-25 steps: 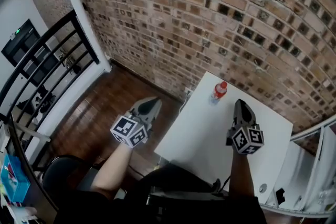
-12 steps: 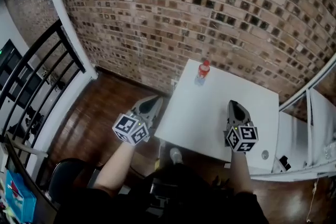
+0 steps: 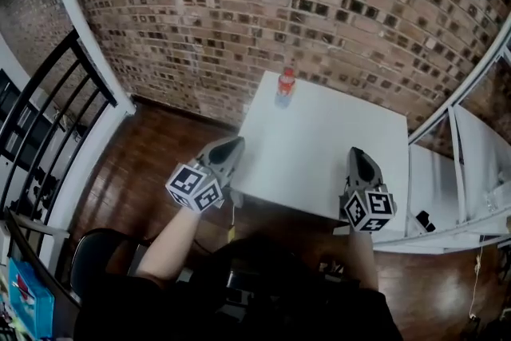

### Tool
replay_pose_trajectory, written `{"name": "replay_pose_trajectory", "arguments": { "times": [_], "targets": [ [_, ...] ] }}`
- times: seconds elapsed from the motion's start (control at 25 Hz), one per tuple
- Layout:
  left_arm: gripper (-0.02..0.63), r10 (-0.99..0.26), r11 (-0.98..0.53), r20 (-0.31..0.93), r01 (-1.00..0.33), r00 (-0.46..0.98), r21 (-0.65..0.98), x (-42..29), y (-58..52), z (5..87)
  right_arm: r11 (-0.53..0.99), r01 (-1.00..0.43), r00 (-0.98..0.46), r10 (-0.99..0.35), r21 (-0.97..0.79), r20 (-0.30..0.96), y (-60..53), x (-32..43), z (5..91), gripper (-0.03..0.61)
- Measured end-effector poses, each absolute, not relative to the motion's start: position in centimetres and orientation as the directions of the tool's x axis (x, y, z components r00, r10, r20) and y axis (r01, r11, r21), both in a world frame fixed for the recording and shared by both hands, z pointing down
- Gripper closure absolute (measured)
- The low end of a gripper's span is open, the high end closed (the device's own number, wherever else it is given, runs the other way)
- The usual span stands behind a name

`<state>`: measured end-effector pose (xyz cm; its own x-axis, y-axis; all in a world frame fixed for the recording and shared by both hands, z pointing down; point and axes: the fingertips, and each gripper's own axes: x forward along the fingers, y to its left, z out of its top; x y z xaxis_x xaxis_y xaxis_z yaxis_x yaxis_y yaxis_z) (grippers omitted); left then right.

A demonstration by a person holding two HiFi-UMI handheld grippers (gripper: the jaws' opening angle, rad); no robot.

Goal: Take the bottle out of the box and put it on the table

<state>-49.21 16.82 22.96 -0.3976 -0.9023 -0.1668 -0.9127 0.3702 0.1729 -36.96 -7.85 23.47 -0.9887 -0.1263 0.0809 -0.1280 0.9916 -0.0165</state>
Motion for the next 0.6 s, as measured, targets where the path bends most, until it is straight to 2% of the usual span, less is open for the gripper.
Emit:
{"name": "replay_pose_trajectory", "arguments": {
  "times": [0.4, 0.6],
  "targets": [
    [0.609, -0.899, 0.377, -0.149, -0.9, -0.412, 0.217, -44.1, 13.1, 24.9, 0.974, -0.209, -0.973, -0.198, -0.088, 0.117, -13.0, -27.2, 25.6, 0.577],
    [0.609, -0.889, 0.396, -0.146, -0.889, -0.434, 0.232, -44.1, 12.6, 25.5, 0.96, -0.256, -0.963, -0.243, -0.11, 0.12, -15.3, -24.9, 26.5, 0.577]
  ]
}}
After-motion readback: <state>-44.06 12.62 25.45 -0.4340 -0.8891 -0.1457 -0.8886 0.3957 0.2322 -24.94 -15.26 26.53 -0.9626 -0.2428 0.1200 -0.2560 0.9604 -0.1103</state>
